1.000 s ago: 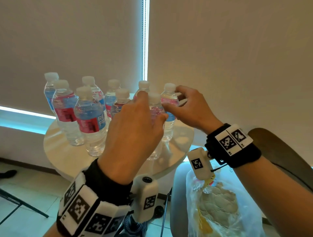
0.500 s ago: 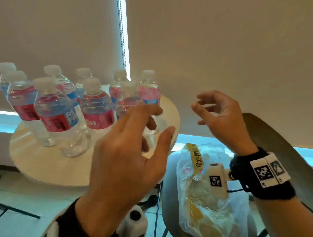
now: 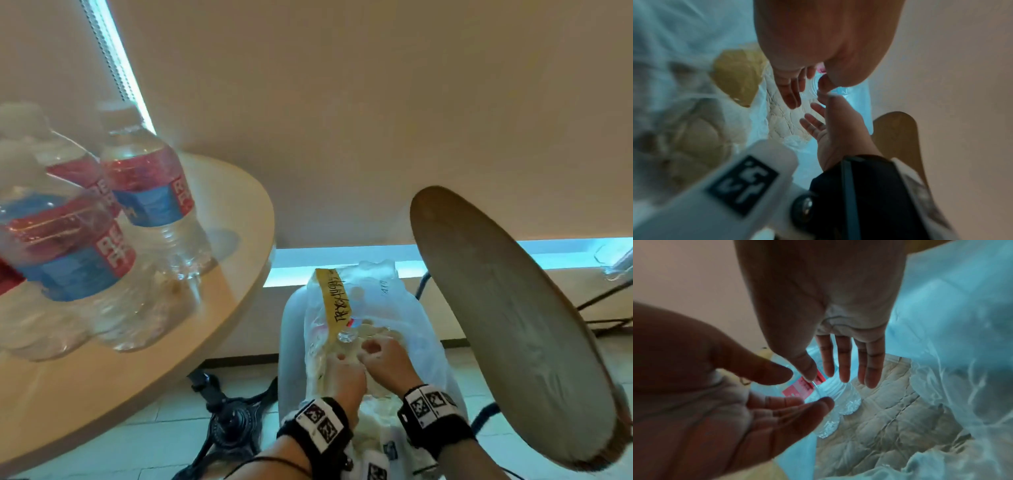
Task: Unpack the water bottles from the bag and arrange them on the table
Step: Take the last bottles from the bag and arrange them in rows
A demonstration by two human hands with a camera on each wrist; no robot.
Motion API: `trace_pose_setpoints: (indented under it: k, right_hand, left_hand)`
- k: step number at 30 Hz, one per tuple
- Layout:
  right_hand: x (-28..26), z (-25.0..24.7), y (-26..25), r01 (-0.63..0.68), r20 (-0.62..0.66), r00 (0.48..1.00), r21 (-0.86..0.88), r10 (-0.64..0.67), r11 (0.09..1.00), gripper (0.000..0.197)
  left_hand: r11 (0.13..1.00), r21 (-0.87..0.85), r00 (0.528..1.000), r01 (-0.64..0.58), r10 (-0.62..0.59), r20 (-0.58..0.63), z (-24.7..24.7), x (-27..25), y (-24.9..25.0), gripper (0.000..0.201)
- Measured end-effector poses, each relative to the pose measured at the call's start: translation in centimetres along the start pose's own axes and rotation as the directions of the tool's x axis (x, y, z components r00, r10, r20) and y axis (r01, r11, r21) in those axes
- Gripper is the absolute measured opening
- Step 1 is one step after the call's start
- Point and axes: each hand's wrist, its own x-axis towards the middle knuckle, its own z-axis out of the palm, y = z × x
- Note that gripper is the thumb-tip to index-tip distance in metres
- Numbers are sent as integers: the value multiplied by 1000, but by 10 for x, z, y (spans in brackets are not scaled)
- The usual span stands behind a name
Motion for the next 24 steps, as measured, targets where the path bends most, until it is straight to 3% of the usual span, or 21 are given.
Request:
trace_pose_setpoints:
  k: [1,2,3,6,12,16,19,24]
  right_hand:
    - [7,1,-1,8,-7,1000,-4,-8,1000,5]
    - [13,2,-3,9,-13,1000,-7,-9,1000,4]
    - [19,3,-3,7,-14,1000,0,-7,1000,10]
    - [32,2,-8,-50,14,999,17,49,999,37]
    - [56,16,-4,-187,131,974,-15,187,982,61]
    - [66,23,5,-185,100,978,-3,184,983,68]
    - [64,22,7,-182,69,981,8,181,983,84]
    - [47,10,-3,-85,-93,992,41,89,996,71]
  left_hand:
    - [995,84,998,54,-56,15,4,11,8,19]
    - [931,362,999,-41,39,14,8,16,10,26]
    - [873,472,992,-121,127,19,9,23,14,32]
    - [949,315,999,-16,29,-38,9,53,21,40]
    - [932,360,995,51,-17,-97,13,80,21,42]
    - [974,212,967,75,-19,-253,13,92,19,49]
    - [989,121,960,91,-55,-276,18,95,17,61]
    - [991,123,958,55,-17,-287,23,78,25,56]
